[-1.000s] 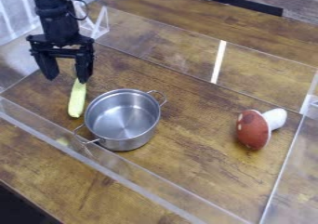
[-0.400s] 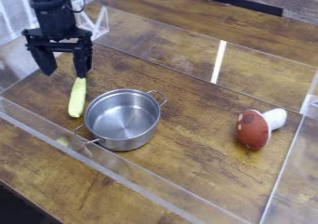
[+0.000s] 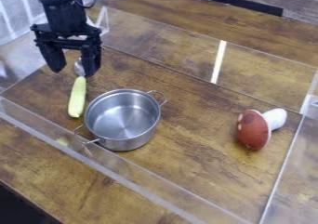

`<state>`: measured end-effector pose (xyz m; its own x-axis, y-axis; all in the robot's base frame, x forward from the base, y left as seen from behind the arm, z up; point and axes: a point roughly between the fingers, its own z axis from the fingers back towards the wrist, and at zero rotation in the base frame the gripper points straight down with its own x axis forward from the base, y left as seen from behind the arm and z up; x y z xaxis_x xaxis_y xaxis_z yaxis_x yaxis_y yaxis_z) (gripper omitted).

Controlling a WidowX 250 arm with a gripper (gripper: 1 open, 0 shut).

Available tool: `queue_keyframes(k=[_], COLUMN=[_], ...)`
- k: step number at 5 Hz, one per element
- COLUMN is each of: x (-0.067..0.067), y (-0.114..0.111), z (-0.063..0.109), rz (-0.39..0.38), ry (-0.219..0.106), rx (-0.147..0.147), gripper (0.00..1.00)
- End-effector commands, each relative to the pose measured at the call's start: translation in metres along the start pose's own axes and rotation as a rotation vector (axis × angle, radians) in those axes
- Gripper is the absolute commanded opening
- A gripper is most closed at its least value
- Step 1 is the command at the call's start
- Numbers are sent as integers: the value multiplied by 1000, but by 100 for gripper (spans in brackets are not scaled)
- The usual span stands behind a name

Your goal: Move the green spoon to the left

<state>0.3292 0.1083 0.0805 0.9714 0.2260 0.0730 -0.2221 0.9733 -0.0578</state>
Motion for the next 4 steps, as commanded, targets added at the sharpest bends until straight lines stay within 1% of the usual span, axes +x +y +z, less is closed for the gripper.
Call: queue_keyframes(k=[1, 2, 3, 4], x=[8, 17, 15, 15], y=[-7, -5, 4, -6], z=[25, 19, 22, 15], rz=[-79, -129, -142, -137], ry=[-99, -103, -103, -90], rx=[7, -3, -10, -14], gripper=[100, 100, 100, 100])
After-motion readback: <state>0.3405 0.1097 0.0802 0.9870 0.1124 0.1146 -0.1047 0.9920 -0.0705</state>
